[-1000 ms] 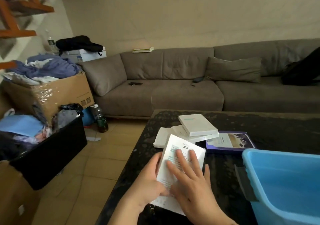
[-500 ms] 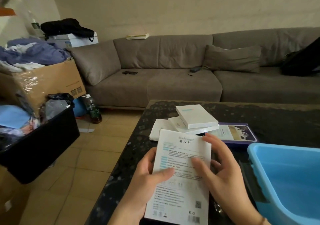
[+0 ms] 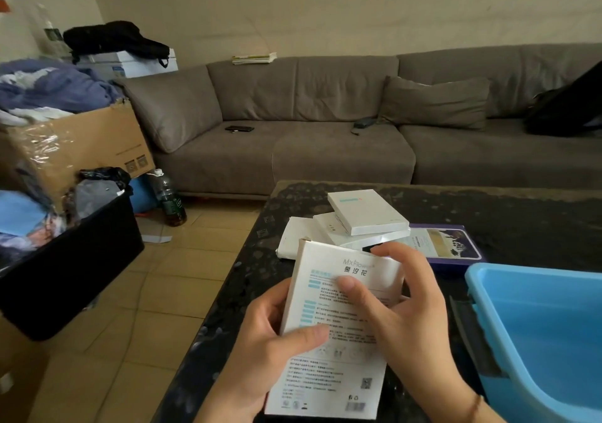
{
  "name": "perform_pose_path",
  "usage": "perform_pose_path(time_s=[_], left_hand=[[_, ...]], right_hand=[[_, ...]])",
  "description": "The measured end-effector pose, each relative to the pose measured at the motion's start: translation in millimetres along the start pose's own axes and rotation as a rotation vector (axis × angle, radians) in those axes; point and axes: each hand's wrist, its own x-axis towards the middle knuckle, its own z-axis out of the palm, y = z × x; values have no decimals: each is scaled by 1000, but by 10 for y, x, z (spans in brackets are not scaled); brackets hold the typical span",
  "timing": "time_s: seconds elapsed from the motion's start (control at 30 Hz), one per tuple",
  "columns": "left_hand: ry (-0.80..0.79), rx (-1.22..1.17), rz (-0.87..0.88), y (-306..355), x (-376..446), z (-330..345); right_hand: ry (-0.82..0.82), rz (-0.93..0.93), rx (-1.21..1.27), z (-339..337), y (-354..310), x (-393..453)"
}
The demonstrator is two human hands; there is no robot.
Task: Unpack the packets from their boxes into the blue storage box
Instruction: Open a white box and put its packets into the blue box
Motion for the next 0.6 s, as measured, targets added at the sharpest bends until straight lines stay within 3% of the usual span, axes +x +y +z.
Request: perform_pose_path(time_s=[0.37,0.5,0.6], left_hand=[[16,64,-7,-38,-5,-11],[31,89,-19,-35,-10,-54],[48,108,-16,-23,-15,-82]], right_hand=[[51,1,5,-31,-22,49],[58,-203,-308,-58,-15,47],[18,-319,-379,-103,-20,23]])
